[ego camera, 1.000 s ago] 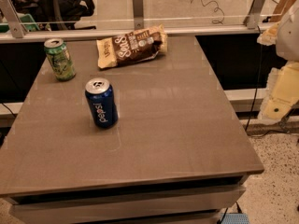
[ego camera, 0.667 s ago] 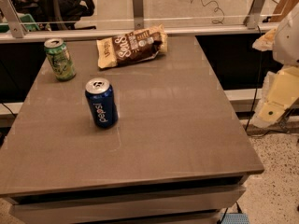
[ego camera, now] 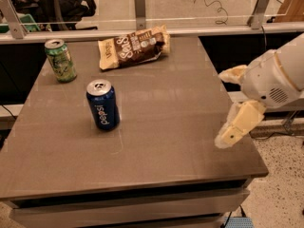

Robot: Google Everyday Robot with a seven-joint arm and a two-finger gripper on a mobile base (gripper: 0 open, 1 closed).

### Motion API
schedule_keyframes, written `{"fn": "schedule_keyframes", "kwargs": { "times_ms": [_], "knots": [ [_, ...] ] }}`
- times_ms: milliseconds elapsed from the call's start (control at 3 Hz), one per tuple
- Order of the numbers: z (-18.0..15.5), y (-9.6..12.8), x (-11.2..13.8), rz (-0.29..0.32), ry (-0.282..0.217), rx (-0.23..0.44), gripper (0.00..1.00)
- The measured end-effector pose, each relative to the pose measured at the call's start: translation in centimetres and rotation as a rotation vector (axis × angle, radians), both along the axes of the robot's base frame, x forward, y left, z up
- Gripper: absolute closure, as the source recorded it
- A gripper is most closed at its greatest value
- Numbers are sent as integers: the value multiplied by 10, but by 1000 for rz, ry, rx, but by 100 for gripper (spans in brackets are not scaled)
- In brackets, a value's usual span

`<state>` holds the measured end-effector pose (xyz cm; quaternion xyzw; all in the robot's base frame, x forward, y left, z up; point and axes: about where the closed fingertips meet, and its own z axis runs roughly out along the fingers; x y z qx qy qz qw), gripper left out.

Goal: Knock pepsi can over

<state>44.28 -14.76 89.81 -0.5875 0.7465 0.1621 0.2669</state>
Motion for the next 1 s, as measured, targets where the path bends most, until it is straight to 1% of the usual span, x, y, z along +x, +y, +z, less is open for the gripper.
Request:
{"fn": "schedule_keyframes", "kwargs": {
  "times_ms": [333,667,1000],
  "knots": [
    [-16,50,8,76,-31,218,0],
    [-7,113,12,159,-56,455,0],
    [4,171,10,218,-55,651,0]
  ]
}}
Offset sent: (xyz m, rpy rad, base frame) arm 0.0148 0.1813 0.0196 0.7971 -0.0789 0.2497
